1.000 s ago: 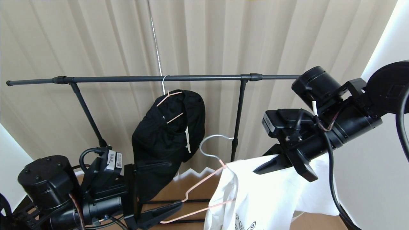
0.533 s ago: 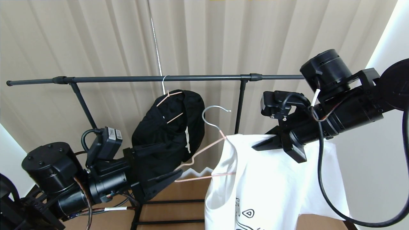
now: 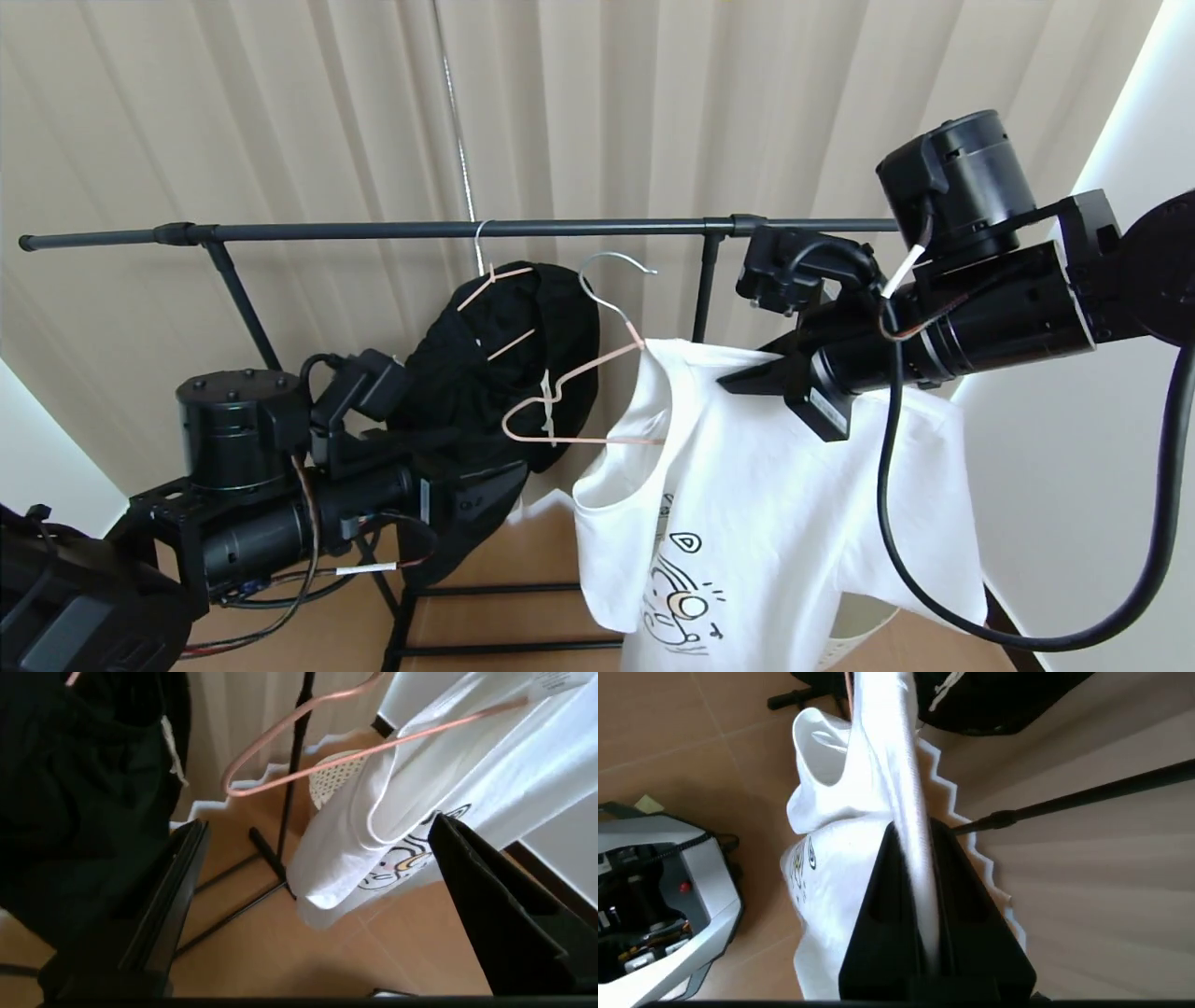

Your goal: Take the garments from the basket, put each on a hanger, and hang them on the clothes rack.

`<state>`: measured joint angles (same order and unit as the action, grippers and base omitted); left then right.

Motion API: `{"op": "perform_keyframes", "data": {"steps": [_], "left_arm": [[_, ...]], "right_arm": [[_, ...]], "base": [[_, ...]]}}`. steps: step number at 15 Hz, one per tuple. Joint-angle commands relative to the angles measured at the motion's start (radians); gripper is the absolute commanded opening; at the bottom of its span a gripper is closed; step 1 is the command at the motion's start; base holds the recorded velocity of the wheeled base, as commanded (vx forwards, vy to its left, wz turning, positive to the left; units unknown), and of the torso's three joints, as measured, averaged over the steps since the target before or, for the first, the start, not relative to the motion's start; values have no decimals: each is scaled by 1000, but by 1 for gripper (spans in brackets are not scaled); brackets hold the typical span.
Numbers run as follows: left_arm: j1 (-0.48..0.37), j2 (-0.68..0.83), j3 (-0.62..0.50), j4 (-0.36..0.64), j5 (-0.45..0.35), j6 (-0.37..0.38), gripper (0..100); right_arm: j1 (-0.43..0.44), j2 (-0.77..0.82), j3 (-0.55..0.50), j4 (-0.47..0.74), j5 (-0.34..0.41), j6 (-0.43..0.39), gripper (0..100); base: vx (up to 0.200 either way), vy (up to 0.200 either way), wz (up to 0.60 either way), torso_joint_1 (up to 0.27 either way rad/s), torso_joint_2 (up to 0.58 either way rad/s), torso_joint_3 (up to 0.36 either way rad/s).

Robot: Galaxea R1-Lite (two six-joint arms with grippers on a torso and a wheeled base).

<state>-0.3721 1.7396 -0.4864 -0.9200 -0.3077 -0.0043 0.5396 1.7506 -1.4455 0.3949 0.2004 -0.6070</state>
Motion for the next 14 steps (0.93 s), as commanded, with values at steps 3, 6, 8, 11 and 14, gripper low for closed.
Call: {"op": "perform_keyframes", "data": {"steps": [3, 6, 8, 11, 14], "left_arm": [[-133, -29, -97, 136, 243, -2, 100], [-179, -29, -139, 236, 389, -20, 100], [-226, -26, -138, 242, 415, -37, 100], [-294, 46, -147, 237, 512, -60, 100], [-326, 101, -190, 236, 565, -89, 100]], "right_arm": [[36, -33, 111, -160, -95, 16, 0], [71, -42, 188, -280, -138, 110, 0], [97, -56, 224, -334, -194, 156, 0], [122, -91, 246, -341, -203, 159, 0], [125, -123, 269, -341, -214, 159, 0]], "base": [[0, 0, 0, 0, 0, 0], [0, 0, 0, 0, 0, 0], [0, 0, 0, 0, 0, 0], [0, 0, 0, 0, 0, 0], [0, 0, 0, 0, 0, 0]]}}
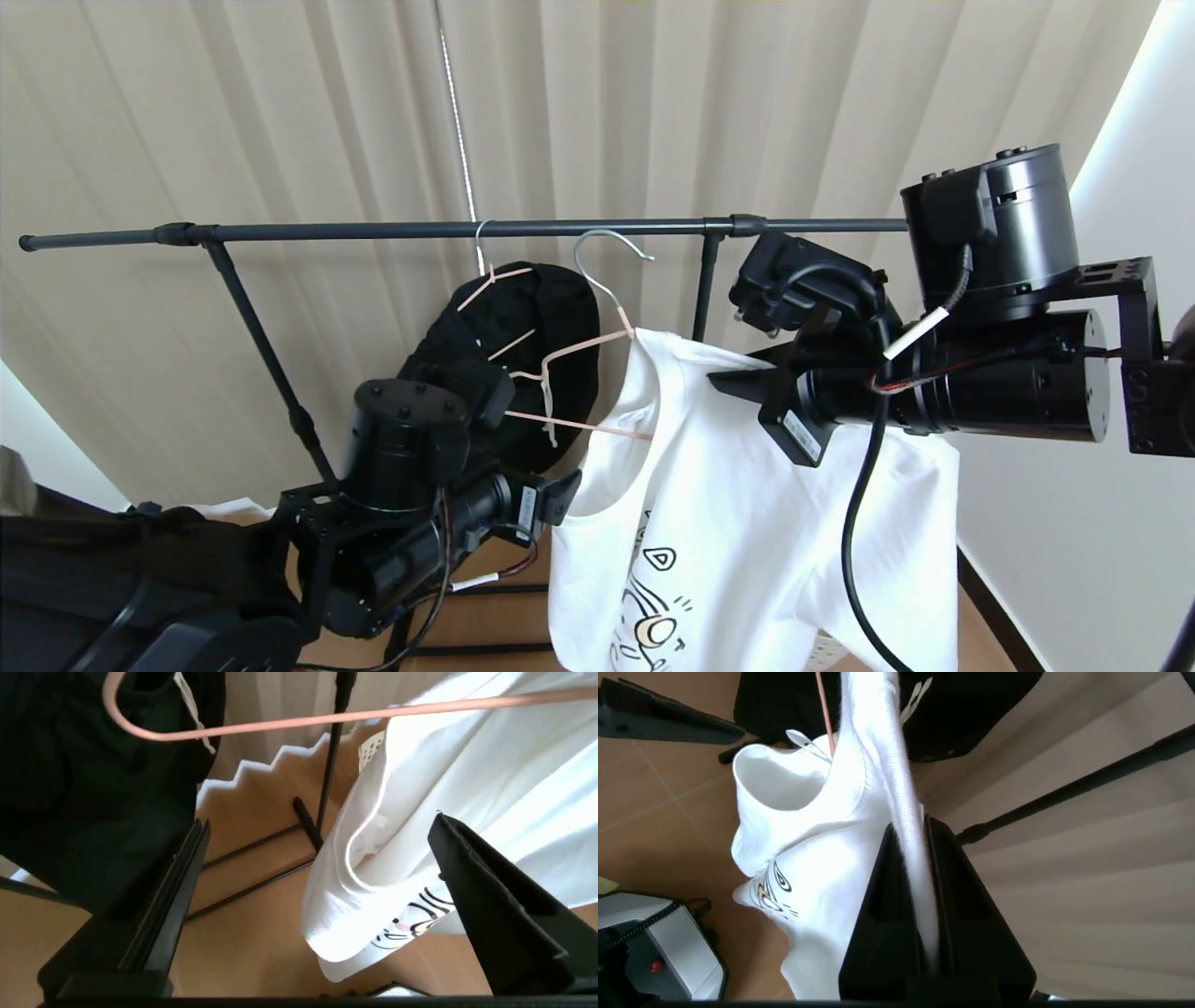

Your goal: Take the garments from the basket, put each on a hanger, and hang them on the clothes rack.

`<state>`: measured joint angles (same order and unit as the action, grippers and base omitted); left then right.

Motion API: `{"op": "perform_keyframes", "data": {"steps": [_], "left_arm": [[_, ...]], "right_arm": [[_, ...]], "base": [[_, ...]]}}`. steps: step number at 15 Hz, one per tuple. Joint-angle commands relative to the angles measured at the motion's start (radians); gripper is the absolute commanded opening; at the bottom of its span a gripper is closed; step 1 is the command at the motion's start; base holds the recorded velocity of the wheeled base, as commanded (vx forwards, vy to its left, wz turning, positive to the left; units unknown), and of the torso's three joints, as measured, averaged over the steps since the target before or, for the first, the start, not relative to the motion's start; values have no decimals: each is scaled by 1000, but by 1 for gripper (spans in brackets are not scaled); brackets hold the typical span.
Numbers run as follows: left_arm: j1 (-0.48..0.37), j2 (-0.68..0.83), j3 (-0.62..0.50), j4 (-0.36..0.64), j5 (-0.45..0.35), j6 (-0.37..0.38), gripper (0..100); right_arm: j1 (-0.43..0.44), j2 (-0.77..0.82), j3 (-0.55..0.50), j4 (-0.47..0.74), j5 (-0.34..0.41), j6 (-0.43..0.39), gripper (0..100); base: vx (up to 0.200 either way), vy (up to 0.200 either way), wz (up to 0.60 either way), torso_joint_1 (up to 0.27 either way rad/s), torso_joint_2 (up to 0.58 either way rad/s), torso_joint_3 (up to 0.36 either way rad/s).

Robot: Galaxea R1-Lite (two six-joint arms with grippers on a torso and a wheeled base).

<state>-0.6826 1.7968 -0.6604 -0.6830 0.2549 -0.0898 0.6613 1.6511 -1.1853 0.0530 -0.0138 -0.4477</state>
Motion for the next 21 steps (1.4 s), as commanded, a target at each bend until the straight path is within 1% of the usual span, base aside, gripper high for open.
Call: {"op": "perform_keyframes", "data": {"steps": [1, 4, 6, 10, 11, 16, 18, 20, 21], "left_arm": [[-18, 58, -19, -1, 4, -4, 100], [-45, 84, -15, -1, 15, -18, 100], [-45, 116, -19, -3, 53, -21, 100], [-45, 150, -19, -6, 57, -44, 100], [-45, 150, -18, -4, 57, -44, 0], [-41, 134, -13, -6, 57, -45, 0], [-25, 118, -15, -6, 57, -45, 0], [-12, 92, -15, -6, 57, -45, 0], [8, 73, -19, -4, 57, -41, 0]], "right_arm": [[11, -31, 21, 1, -2, 3, 0], [17, -51, 35, 2, -2, 15, 0], [17, -66, 47, 1, -2, 14, 0], [21, -97, 78, -1, 0, 14, 0], [21, -105, 84, -1, 0, 14, 0], [18, -120, 122, -5, 5, 26, 0], [17, -149, 153, -5, 8, 83, 0], [15, -178, 210, -30, 32, 129, 0], [11, -189, 280, -114, 72, 152, 0]], "base": [[0, 0, 0, 0, 0, 0], [0, 0, 0, 0, 0, 0], [0, 0, 0, 0, 0, 0], [0, 0, 0, 0, 0, 0], [0, 0, 0, 0, 0, 0], [0, 0, 0, 0, 0, 0], [0, 0, 0, 0, 0, 0], [0, 0, 0, 0, 0, 0], [0, 0, 0, 0, 0, 0]]}}
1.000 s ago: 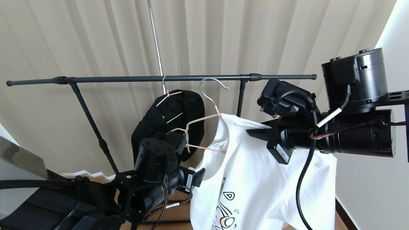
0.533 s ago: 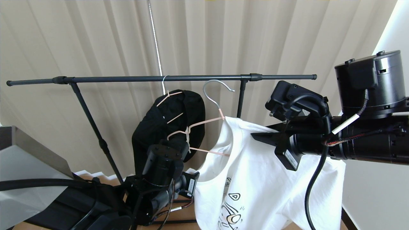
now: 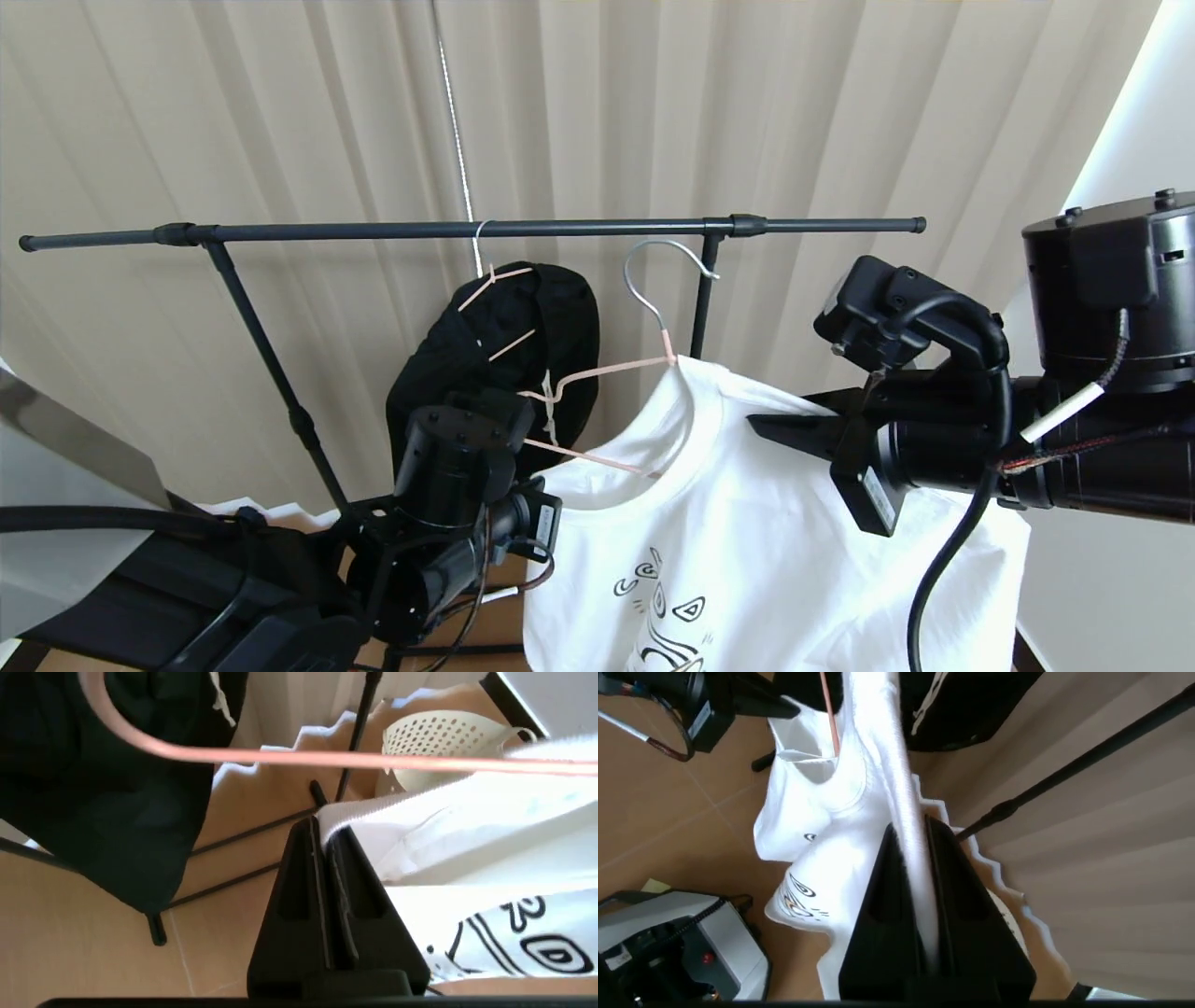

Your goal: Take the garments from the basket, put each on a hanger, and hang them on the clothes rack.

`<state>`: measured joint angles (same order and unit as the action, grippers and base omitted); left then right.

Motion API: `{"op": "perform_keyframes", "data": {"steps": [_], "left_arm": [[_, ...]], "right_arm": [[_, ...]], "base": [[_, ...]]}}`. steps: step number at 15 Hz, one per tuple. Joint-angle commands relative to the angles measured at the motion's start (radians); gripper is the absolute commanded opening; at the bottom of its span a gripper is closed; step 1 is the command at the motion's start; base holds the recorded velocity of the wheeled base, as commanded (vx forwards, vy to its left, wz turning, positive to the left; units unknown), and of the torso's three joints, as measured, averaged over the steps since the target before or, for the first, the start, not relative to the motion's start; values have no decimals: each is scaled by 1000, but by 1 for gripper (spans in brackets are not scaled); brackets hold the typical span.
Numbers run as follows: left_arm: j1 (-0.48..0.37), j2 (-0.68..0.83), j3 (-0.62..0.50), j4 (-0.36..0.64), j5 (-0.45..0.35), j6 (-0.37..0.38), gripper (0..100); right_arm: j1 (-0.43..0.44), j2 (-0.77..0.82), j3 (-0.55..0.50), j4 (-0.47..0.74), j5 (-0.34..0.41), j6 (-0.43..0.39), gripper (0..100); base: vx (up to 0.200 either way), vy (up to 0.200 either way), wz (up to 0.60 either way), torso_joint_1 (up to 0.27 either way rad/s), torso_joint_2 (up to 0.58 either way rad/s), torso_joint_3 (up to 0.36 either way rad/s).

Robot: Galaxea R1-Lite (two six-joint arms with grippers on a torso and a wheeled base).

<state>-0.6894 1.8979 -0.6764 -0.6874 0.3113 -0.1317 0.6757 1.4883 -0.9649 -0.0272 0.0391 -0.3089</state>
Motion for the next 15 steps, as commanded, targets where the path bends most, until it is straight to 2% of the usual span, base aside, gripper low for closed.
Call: {"op": "perform_keyframes", "data": {"steps": [1, 3, 5, 7, 15], "left_arm": [[34, -39, -9, 0, 0, 6, 0], [54, -51, -12, 0, 0, 15, 0], [67, -60, -14, 0, 3, 15, 0], [74, -62, -25, 0, 3, 15, 0], [143, -48, -69, 2, 3, 41, 0]], "right_arm": [[-25, -26, 121, -129, 27, 17, 0], [-58, -22, 233, -276, 51, 40, 0], [-96, -8, 319, -382, 113, 57, 0], [-110, 4, 328, -416, 111, 57, 0], [-125, -11, 344, -416, 111, 56, 0]], "base": [[0, 0, 0, 0, 0, 0], [0, 0, 0, 0, 0, 0], [0, 0, 0, 0, 0, 0], [0, 0, 0, 0, 0, 0], [0, 0, 0, 0, 0, 0]]}}
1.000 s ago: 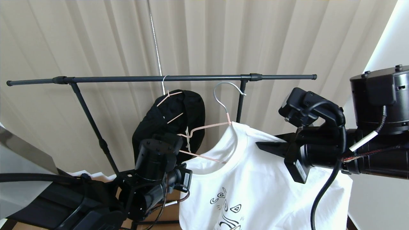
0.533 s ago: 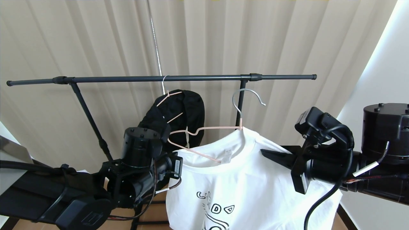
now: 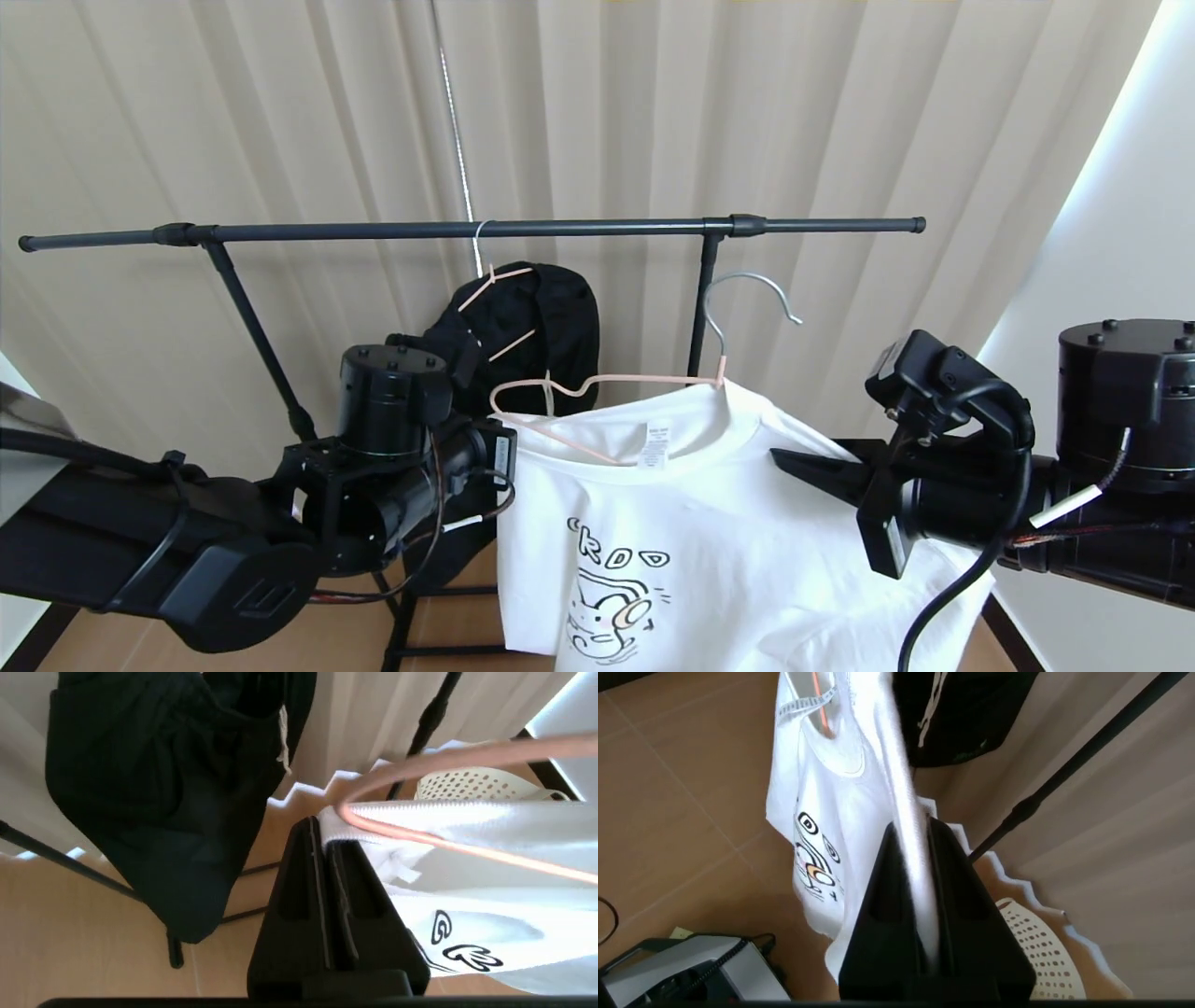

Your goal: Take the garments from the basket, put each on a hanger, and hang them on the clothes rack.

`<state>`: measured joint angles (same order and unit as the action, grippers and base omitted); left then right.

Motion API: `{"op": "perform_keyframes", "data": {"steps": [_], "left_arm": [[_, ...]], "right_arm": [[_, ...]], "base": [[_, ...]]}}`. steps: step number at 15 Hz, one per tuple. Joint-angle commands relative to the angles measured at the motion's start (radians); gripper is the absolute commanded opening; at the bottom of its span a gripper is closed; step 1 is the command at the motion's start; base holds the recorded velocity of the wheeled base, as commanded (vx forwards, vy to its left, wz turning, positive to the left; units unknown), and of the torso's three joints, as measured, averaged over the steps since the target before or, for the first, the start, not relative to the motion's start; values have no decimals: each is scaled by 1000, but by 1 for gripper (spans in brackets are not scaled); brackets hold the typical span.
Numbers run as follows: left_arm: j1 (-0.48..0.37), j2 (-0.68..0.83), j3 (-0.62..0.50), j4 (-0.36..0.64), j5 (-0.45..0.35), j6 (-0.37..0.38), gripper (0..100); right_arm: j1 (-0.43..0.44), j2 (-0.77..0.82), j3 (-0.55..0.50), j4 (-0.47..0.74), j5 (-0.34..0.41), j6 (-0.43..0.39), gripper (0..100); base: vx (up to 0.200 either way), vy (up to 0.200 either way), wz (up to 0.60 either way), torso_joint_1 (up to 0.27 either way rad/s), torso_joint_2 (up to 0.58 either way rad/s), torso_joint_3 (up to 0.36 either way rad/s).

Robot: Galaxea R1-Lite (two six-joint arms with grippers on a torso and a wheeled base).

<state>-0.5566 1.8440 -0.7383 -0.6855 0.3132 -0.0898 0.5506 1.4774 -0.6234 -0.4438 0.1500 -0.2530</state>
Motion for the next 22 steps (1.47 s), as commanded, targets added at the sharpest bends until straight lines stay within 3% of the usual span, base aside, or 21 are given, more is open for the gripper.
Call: {"op": "perform_keyframes", "data": {"steps": [1, 10, 15, 18, 22], "left_arm": [[20, 14, -12, 0, 0, 1, 0], [44, 4, -110, 3, 0, 91, 0], [-105, -43, -191, 9, 3, 220, 0], [-141, -55, -199, 26, 3, 260, 0], [-143, -72, -240, 101, 24, 266, 0]], "right_arm": [[0, -2, 2, 1, 0, 0, 0], [0, 0, 19, 1, 0, -17, 0], [2, 46, 7, -39, -4, -11, 0], [2, 70, 14, -127, -89, -9, 0], [2, 66, 8, -134, -205, -11, 0]], "base": [[0, 0, 0, 0, 0, 0], [0, 0, 0, 0, 0, 0], [0, 0, 0, 0, 0, 0], [0, 0, 0, 0, 0, 0], [0, 0, 0, 0, 0, 0]]}}
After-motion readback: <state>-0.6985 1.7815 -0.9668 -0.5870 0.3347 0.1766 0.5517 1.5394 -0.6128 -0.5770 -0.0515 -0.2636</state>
